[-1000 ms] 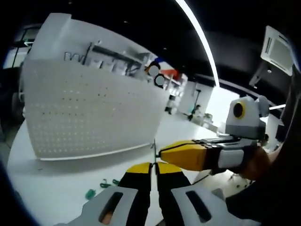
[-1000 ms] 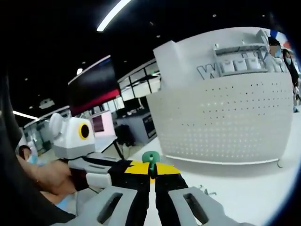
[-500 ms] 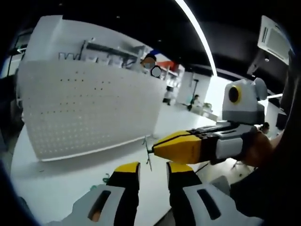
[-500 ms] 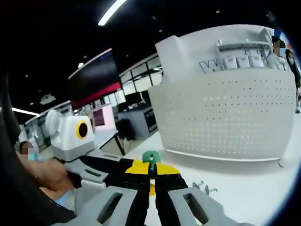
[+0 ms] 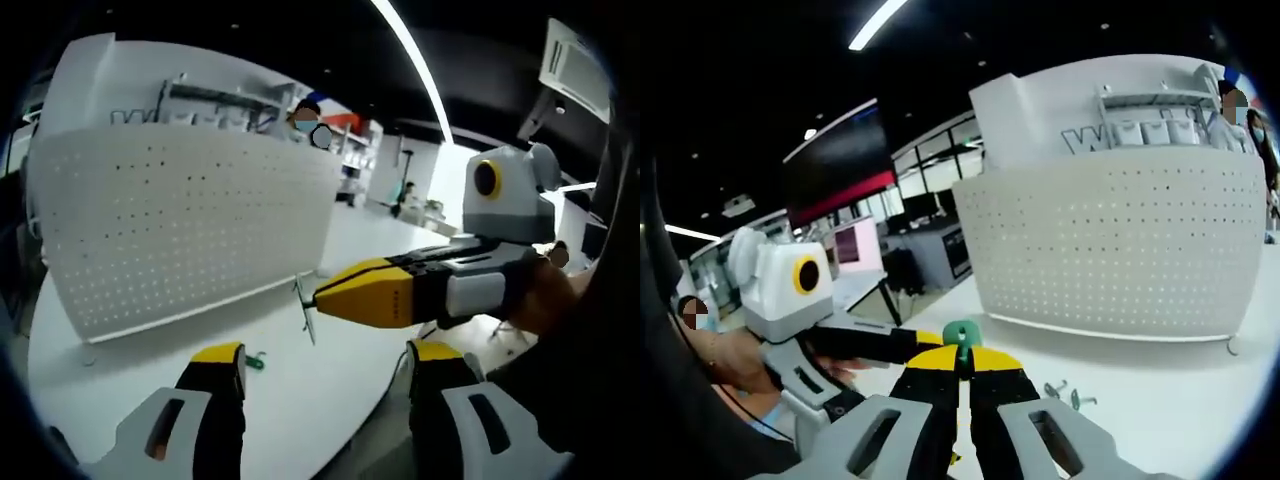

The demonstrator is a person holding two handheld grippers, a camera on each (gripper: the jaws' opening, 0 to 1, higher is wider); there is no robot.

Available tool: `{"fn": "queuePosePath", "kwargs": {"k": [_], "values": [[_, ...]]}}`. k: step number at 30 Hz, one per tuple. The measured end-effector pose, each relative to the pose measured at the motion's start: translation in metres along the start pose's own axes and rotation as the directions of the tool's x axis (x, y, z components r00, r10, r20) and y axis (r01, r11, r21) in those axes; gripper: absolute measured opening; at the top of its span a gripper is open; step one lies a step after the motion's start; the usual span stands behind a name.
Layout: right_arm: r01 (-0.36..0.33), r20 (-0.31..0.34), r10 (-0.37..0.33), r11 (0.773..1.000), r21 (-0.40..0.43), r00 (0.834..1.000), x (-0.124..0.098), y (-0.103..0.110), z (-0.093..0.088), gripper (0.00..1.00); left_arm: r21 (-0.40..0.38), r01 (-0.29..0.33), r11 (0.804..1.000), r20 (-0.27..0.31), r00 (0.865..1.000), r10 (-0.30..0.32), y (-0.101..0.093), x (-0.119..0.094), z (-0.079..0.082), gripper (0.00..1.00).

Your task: Insert the hook assembly into the mounting plate slot until the hook locks in place.

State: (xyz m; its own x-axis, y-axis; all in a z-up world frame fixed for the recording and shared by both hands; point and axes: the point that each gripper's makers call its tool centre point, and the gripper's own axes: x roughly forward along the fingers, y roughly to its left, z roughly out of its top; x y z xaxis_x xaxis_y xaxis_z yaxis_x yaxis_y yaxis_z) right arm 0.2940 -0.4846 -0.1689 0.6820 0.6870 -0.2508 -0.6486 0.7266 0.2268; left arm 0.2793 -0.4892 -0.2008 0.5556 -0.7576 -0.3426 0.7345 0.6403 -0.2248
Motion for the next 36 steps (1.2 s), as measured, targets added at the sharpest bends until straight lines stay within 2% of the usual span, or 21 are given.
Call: {"fn": "queuePosePath", "kwargs": {"k": [3, 6, 11, 17, 23, 31, 36], "values": [[0.001, -0.003, -0.001, 1.0, -0.002, 1.0, -0.001, 0.0, -0.001, 0.0, -0.008, 0.0, 1.0, 0.006, 1.0, 0.0, -0.001, -0.001, 0.001, 0.71], [-0.005, -0.009, 0.005, 1.0, -0.012, 1.0, -0.001, 0.003, -0.003, 0.0, -0.042, 0.0, 0.999, 0.037, 0.999, 0.002, 0.0, -0.005, 0.007, 0.71], [-0.013, -0.01, 0.013, 1.0, -0.016, 1.0, 0.0, 0.005, -0.003, 0.0, -0.029, -0.027, 0.999, 0.041, 0.999, 0.028, 0.004, -0.008, 0.009, 0.77], [-0.021, -0.013, 0.02, 0.999, -0.024, 1.0, 0.002, 0.005, -0.002, 0.0, -0.027, -0.021, 0.999, 0.055, 0.998, 0.022, 0.001, -0.011, 0.01, 0.76], [-0.017, -0.015, 0.017, 1.0, -0.02, 1.0, 0.002, 0.001, -0.003, 0.0, -0.032, -0.03, 0.999, 0.052, 0.998, 0.031, 0.002, -0.016, 0.008, 0.87], [0.011, -0.003, -0.011, 0.999, -0.035, 1.0, 0.006, -0.006, -0.003, 0.0, -0.05, -0.054, 0.997, 0.061, 0.996, 0.058, 0.003, -0.02, 0.007, 0.96], [0.025, -0.001, -0.025, 0.997, -0.072, 1.0, 0.008, -0.008, -0.003, 0.0, -0.065, -0.067, 0.996, 0.067, 0.995, 0.072, 0.006, -0.02, 0.007, 1.0]]}}
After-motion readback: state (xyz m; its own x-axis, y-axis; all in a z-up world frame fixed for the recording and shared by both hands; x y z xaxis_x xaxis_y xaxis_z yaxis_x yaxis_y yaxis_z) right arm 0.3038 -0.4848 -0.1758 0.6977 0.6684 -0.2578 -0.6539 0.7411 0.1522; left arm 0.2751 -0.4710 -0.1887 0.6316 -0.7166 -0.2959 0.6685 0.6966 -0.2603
